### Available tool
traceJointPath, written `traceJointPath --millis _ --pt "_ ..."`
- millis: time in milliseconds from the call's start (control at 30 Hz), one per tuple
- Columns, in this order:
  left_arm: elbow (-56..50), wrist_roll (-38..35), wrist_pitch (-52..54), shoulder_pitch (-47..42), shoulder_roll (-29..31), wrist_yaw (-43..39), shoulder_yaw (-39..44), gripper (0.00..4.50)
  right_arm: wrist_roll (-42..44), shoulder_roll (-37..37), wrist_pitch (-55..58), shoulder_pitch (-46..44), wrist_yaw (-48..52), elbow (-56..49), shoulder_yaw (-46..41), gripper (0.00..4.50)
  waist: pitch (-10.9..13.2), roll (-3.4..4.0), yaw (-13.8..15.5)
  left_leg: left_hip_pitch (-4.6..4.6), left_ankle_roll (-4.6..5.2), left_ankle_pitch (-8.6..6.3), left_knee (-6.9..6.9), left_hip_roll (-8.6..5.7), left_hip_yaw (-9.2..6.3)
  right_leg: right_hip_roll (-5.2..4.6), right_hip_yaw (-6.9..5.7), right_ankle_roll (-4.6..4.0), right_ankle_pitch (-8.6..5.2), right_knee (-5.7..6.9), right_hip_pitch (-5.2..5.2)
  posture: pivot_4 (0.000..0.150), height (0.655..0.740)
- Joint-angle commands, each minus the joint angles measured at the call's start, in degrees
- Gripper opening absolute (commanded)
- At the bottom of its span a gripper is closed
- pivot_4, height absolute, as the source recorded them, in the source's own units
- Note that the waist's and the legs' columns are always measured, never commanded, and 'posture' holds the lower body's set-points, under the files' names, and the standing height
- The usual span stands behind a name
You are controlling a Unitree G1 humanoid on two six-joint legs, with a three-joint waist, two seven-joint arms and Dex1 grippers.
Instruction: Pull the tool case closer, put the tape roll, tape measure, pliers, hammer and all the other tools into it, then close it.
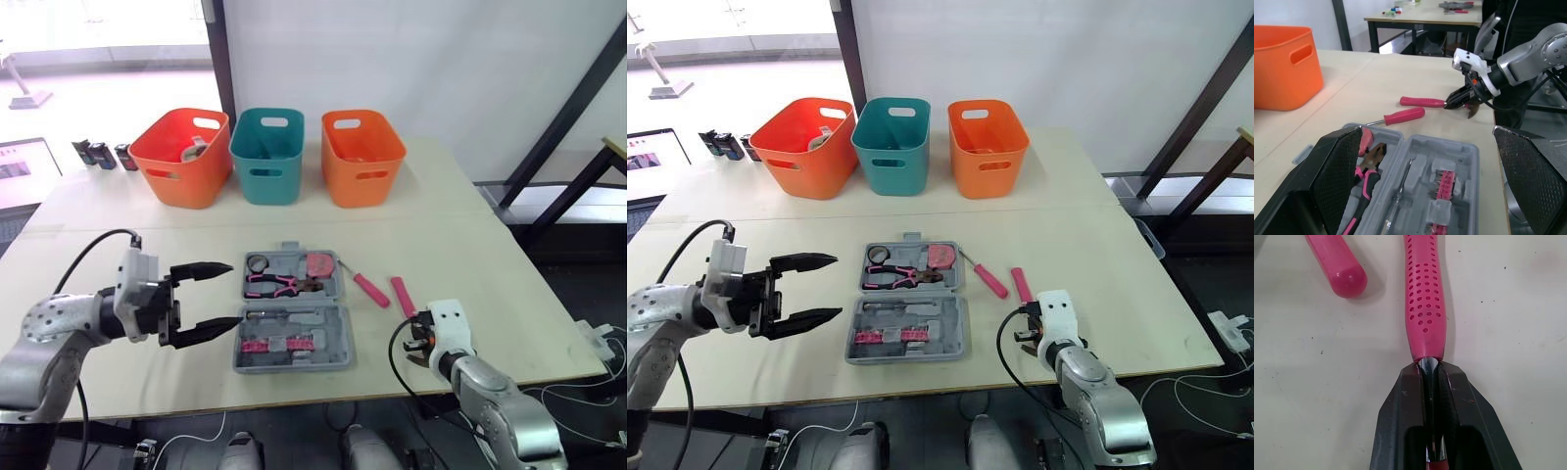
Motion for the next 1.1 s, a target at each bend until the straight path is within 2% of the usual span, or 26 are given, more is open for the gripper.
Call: traceJointPath --millis 33,133,300,400,567,767,900,967,1100 --pt "-0.84 -0.29 -0.54 -0.84 0.13 0.09 0.36 4.5 -0.24 1.09 1.0 0.59 0.05 1.83 -1.08 1.76 0.0 0.0 -0.08 0.0 0.0 0.0 0.0 0.0 0.0 0.0 0.0 0.0 0.0 0.0 0.0 0.15 0.74" --pt "-0.57 -0.25 -0.57 -1.04 0.16 0.01 0.36 4.5 -0.51 1.31 1.7 1.01 0.03 1.42 -2.1 3.29 -0.01 -0.02 -0.09 0.01 0.0 0.0 0.0 0.0 0.0 0.0 0.0 0.0 0.0 0.0 0.0 0.15 0.74" --pt "-0.41 -0.28 -0.56 -0.99 0.17 -0.06 0.45 4.5 -0.09 1.45 3.41 2.51 0.78 -1.77 -2.68 3.29 -0.01 -0.01 -0.02 0.01 0.0 0.0 -0.02 0.0 0.0 -0.01 0.0 0.0 0.0 -0.01 0.0 0.15 0.74" --pt "-0.24 -0.13 -0.69 -0.96 0.06 -0.02 0.34 4.5 -0.51 1.6 3.64 2.94 1.0 -2.62 -1.88 2.43 -0.01 -0.01 0.0 0.0 -0.01 0.0 -0.04 0.0 0.0 -0.01 0.0 0.0 -0.01 -0.05 -0.01 0.15 0.74" --pt "0.08 -0.09 -0.75 -1.26 -0.17 0.2 0.29 4.5 -0.68 3.22 3.96 2.8 0.45 -2.9 -2.33 0.08 -0.01 -0.01 -0.02 0.0 -0.01 0.0 -0.04 0.0 0.01 -0.02 0.0 -0.01 0.0 -0.05 -0.01 0.15 0.74" --pt "0.48 0.15 -1.11 -1.48 -0.31 0.55 0.56 4.5 -2.54 1.12 -0.09 -0.33 2.21 -3.48 -1.96 0.03 0.02 0.02 -0.11 0.0 -0.01 -0.01 -0.03 0.0 0.01 -0.03 0.0 -0.03 0.01 -0.06 -0.02 0.15 0.74" --pt "1.19 0.0 -1.04 -1.82 -0.32 1.0 1.2 4.5 -1.85 -0.94 -1.16 -2.42 3.94 -8.55 -3.99 0.03 0.09 0.14 -0.05 -0.06 -0.01 0.0 -0.04 -0.01 0.03 -0.04 0.0 -0.04 0.02 -0.06 -0.09 0.15 0.74" --pt "2.11 0.01 -1.11 -2.18 -0.11 1.33 1.82 4.5 -1.56 -3.45 -1.14 -4.41 5.22 -14.53 -5.2 0.03 0.13 0.21 -0.02 -0.22 -0.01 0.0 -0.07 0.0 0.02 -0.02 0.0 -0.03 0.01 -0.03 -0.27 0.15 0.74" --pt "3.56 0.16 -1.58 -1.76 0.68 0.86 2.97 4.5 4.04 -8.33 2.59 -13.63 12.08 -20.79 -4.28 0.03 0.2 0.29 -0.25 -0.38 0.0 0.0 -0.08 -0.01 0.04 0.0 0.01 0.01 0.01 0.05 -0.48 0.15 0.74"
